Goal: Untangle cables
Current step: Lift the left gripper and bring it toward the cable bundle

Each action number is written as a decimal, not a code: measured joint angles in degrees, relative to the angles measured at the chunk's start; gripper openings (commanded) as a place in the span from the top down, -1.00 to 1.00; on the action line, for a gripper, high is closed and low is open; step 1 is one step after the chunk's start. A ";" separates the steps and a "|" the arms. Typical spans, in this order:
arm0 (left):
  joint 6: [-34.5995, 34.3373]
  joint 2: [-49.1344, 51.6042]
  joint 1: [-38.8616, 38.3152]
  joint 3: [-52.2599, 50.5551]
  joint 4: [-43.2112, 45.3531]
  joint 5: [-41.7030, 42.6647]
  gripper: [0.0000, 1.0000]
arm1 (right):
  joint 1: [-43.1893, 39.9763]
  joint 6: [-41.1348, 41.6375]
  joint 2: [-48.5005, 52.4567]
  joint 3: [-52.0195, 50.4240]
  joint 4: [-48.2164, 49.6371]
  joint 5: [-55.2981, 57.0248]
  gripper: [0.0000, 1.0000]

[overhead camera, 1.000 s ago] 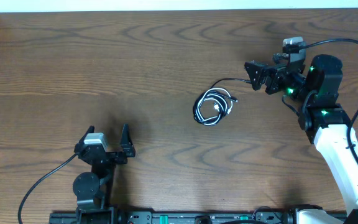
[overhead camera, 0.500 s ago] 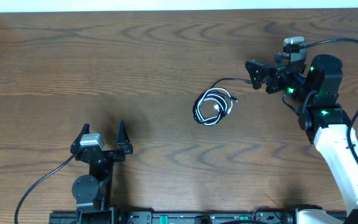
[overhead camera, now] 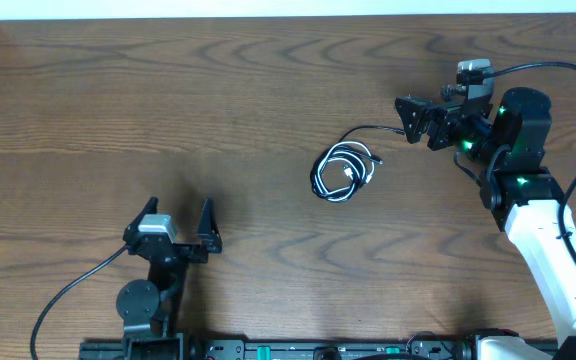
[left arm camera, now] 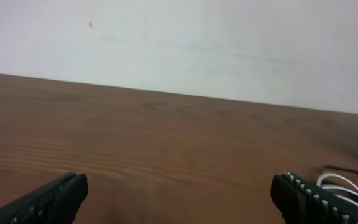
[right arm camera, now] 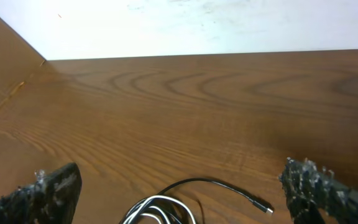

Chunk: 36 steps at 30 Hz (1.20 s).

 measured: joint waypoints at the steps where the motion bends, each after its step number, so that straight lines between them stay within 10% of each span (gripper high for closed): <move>1: -0.04 0.00 0.00 0.59 -1.95 0.42 -0.98 | 0.00 0.00 0.00 0.00 0.00 0.00 -0.95; 10: -1.95 9.40 0.00 14.73 -14.01 -2.03 -0.99 | 0.07 0.00 0.00 0.00 0.37 0.00 -0.96; 27: -2.80 61.20 0.00 58.64 -45.16 11.28 -0.99 | 4.46 -0.04 0.07 0.07 -2.01 3.89 -0.99; 36: -2.82 74.07 0.00 62.29 -49.24 12.50 -0.96 | 5.29 -0.02 0.07 0.11 -5.11 4.07 -0.98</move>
